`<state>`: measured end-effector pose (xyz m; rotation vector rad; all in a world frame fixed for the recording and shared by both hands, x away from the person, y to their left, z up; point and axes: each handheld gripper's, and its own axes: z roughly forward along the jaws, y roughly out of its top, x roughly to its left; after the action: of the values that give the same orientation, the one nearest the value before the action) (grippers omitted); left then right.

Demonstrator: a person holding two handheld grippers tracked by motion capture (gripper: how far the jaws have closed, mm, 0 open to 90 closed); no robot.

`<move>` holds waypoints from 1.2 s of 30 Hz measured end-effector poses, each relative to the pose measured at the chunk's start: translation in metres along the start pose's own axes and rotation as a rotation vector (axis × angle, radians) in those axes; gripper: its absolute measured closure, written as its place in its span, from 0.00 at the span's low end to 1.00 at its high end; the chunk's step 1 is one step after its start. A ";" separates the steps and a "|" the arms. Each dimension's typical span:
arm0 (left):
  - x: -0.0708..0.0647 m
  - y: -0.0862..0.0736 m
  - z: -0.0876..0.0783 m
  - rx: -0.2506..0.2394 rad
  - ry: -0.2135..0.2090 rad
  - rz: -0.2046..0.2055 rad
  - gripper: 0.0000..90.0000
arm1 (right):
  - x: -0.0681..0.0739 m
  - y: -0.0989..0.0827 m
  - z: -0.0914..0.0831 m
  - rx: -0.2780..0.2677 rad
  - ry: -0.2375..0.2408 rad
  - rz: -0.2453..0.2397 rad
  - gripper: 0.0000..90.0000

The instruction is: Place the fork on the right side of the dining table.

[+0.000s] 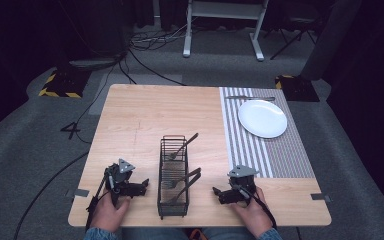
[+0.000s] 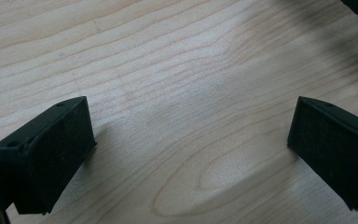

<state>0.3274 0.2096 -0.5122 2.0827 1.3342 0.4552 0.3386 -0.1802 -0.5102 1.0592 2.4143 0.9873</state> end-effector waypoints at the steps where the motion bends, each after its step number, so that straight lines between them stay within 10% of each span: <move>1: 0.000 0.000 0.000 0.000 0.000 0.000 0.00 | 0.000 0.000 0.000 0.000 0.000 0.000 0.01; 10: 0.000 -0.001 -0.001 0.000 -0.003 0.001 0.00 | -0.001 0.011 -0.015 0.078 0.034 0.047 0.41; 36: 0.000 -0.001 -0.001 0.001 -0.001 0.002 0.00 | -0.009 0.104 -0.081 -0.025 0.165 0.061 0.47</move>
<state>0.3265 0.2096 -0.5122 2.0851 1.3326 0.4538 0.3556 -0.1738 -0.3794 1.0875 2.5053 1.1638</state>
